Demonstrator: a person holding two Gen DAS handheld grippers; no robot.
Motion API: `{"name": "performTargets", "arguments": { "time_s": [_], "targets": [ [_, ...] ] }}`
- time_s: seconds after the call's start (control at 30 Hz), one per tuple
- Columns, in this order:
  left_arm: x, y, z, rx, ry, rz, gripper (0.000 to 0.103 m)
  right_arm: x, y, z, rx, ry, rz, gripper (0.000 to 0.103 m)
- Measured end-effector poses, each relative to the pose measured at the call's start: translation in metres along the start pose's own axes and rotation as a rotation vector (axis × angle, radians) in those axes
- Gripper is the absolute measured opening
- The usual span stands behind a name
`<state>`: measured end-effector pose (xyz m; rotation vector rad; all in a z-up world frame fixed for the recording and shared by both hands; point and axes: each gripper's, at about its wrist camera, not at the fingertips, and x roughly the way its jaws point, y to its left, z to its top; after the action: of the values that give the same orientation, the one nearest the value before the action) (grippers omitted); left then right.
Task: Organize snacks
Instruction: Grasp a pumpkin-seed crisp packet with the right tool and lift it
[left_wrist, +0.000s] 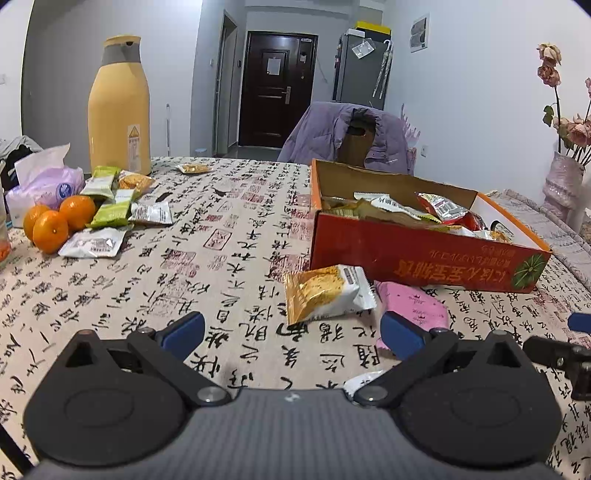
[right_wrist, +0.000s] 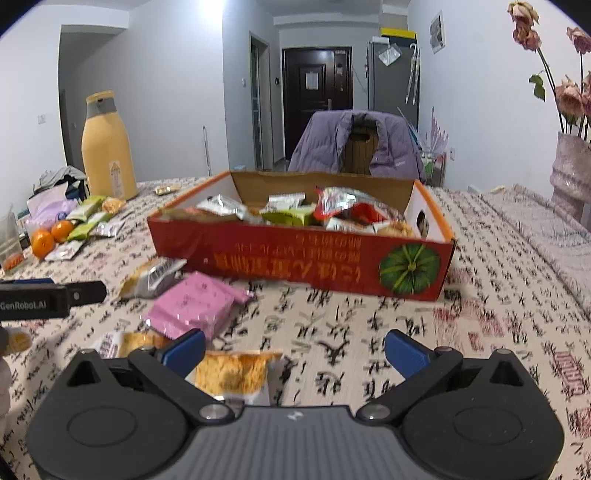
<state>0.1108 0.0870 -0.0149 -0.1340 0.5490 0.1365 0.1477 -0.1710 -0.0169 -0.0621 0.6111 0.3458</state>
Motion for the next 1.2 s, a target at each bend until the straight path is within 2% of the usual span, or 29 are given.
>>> {"name": "performTargets", "arguments": {
  "time_s": [0.27, 0.63, 0.73, 0.97, 1.2],
  "targets": [
    [0.003, 0.004, -0.006, -0.022, -0.007, -0.052, 0.103, 0.003, 0.004, -0.003, -0.005, 0.023, -0.011, 0.103],
    [0.004, 0.004, -0.009, -0.027, 0.001, -0.079, 0.103, 0.019, 0.022, -0.008, -0.012, 0.064, 0.02, 0.103],
    [0.004, 0.004, -0.01, -0.03, 0.0, -0.081, 0.103, 0.023, 0.024, -0.009, -0.008, 0.077, 0.026, 0.1],
    [0.004, 0.004, -0.01, -0.032, 0.0, -0.083, 0.103, 0.03, 0.028, -0.012, -0.01, 0.103, 0.033, 0.08],
    [0.005, 0.004, -0.01, -0.031, 0.004, -0.082, 0.103, 0.028, 0.028, -0.012, -0.015, 0.094, 0.03, 0.059]
  ]
}}
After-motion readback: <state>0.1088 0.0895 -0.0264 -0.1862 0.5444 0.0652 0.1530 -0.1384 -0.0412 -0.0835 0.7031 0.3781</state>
